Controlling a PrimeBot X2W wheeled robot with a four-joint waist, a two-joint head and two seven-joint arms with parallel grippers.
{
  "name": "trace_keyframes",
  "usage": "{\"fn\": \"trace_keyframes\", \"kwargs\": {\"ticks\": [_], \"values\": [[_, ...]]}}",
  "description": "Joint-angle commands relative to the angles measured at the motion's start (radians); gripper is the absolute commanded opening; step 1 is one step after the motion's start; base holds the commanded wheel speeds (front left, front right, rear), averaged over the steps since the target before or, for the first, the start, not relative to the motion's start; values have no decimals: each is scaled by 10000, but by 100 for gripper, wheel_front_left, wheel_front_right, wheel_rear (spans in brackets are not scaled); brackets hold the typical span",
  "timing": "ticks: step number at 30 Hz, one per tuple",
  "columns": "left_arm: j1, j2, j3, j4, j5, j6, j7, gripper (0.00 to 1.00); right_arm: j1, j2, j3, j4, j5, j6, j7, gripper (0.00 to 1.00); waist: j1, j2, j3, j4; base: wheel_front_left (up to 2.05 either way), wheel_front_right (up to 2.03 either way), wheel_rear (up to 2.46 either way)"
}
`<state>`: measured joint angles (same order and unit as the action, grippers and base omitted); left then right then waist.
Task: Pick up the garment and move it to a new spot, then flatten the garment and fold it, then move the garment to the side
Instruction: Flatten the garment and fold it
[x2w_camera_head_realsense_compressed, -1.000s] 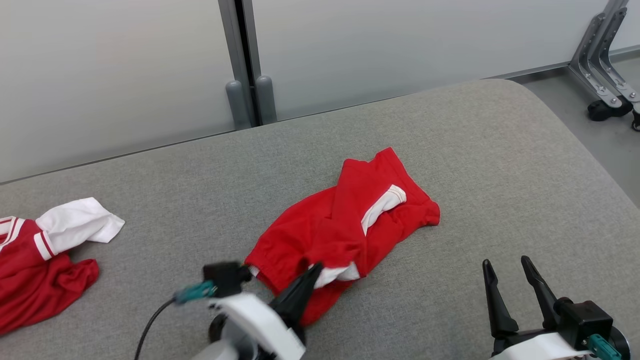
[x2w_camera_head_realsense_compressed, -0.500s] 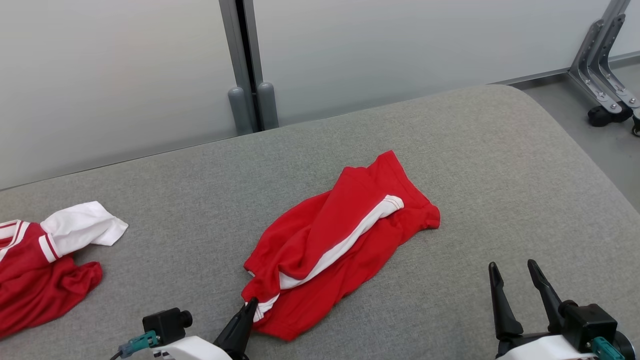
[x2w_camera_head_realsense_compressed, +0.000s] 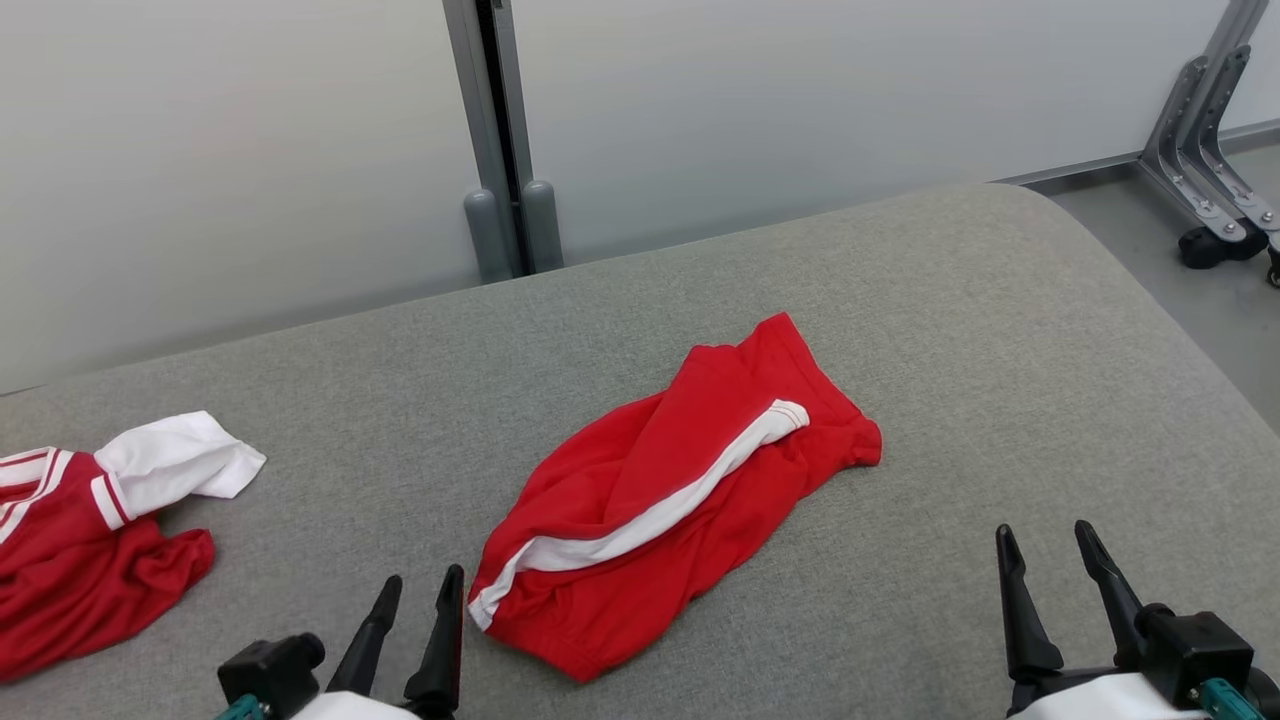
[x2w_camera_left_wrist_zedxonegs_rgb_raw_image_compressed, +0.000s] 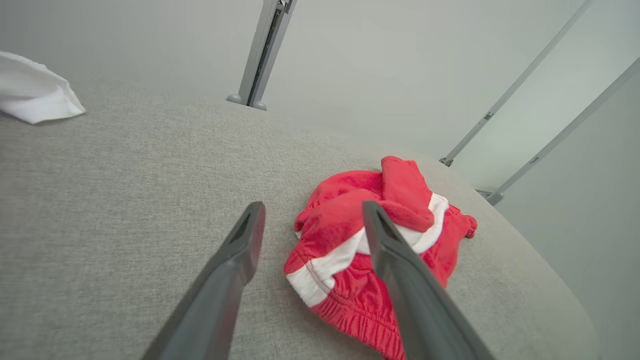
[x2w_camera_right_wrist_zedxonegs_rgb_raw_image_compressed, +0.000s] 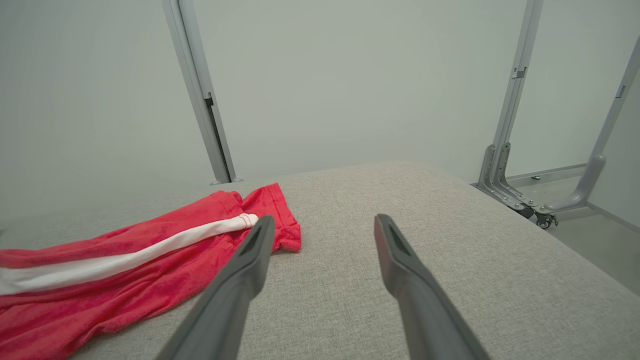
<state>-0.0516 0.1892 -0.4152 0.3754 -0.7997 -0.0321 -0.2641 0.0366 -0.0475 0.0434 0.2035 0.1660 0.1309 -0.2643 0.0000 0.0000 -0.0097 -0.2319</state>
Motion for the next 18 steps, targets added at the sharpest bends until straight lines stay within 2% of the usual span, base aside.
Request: {"fn": "trace_keyframes", "kwargs": {"ticks": [1, 5, 9, 13, 18], "values": [[290, -89, 420, -256, 417, 59, 0, 100, 105, -56, -51, -57, -114, -3, -2, 100, 0, 0, -20, 17, 0, 0, 0], [1191, -622, 1708, -1034, 1793, -67, -1, 100, 155, -56, -169, -99, -146, -3, -2, 100, 0, 0, -75, 64, 0, 0, 0], [1859, -1094, 2729, -1528, 2693, -338, -1, 100, 242, -56, -304, -141, -208, -3, -2, 100, 0, 0, -151, 141, 0, 0, 0], [2127, -1298, 3145, -1584, 3179, -605, -2, 100, 344, -56, -440, -163, -215, -3, -2, 100, 0, 0, -245, 244, 0, 0, 0], [2099, -1371, 3400, -1489, 3296, -809, -2, 100, 384, -56, -486, -161, -276, -3, -2, 100, 0, 0, -377, 313, 0, 0, 0]]}}
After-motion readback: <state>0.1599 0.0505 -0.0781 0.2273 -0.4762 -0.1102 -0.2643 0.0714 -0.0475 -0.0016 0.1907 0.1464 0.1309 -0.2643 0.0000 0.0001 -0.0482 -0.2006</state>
